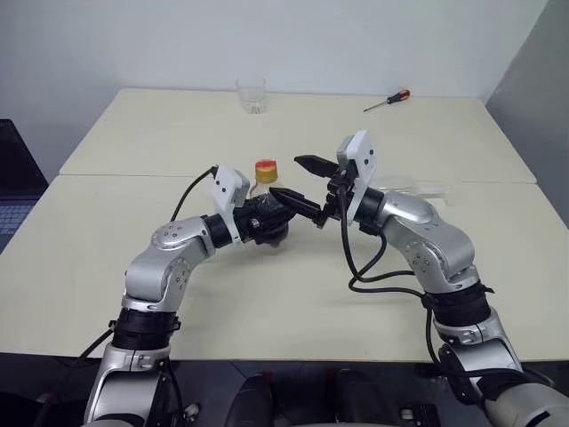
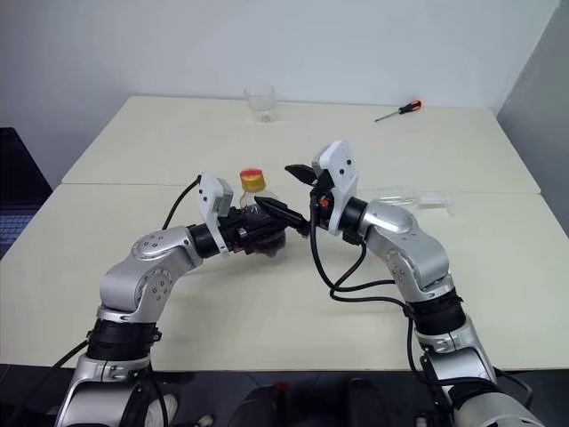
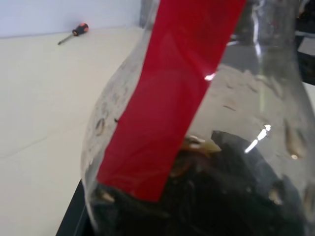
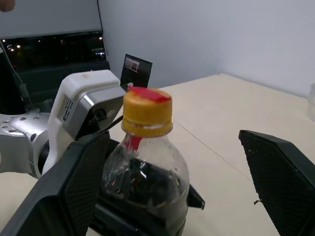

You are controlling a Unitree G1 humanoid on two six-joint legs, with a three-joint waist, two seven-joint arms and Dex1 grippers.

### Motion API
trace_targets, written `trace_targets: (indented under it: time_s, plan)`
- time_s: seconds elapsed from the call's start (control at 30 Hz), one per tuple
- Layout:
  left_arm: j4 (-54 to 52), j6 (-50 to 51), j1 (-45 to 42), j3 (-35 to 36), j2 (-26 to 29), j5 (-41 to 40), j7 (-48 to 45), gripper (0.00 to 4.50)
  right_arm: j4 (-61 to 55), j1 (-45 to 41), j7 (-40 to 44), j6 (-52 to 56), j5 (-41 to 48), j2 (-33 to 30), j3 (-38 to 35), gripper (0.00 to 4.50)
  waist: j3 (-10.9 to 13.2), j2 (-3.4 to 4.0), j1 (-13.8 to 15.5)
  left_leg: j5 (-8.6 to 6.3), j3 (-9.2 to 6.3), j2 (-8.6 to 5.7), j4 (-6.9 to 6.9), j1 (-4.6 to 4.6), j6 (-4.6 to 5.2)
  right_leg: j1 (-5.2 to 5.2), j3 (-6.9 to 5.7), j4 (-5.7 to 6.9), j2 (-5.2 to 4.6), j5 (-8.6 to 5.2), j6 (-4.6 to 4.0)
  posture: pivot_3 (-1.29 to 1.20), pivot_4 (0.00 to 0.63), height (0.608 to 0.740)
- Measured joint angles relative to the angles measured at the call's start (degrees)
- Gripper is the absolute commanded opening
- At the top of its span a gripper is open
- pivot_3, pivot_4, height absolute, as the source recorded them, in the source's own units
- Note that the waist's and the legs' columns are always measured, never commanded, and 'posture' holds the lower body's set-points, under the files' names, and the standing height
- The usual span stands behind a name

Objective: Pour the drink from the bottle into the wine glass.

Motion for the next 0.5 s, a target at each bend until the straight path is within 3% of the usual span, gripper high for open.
trace_targets:
  time_s: [0.33,0.43,0.5]
  plan:
    - [-1.4,0.5,1.3,-1.9,0.9,0.1,-3.0,2.23,0.1,-1.6,-0.3,4.6,1.5,1.8,-2.1,4.50,0.1,0.08,0.0,0.00,0.01,-0.02,0.01,0.00,0.00,0.00,0.01,0.02,0.00,0.00,0.00,0.00,0.150,0.740]
    - [-1.3,0.5,1.3,-2.0,0.9,0.1,-3.6,2.22,0.1,-2.4,-0.1,5.5,2.3,2.0,-2.5,3.88,0.1,0.09,0.0,0.00,0.03,-0.02,0.00,0.00,0.00,0.00,0.01,0.01,0.00,0.00,0.00,0.00,0.150,0.740]
    - [-1.2,0.5,1.3,-2.0,1.0,0.2,-3.7,2.22,0.0,-2.5,0.1,6.2,2.8,2.5,-2.5,3.23,0.1,0.09,0.0,0.00,0.01,-0.01,0.00,0.00,0.00,-0.01,0.00,0.00,0.00,0.00,0.00,0.00,0.150,0.740]
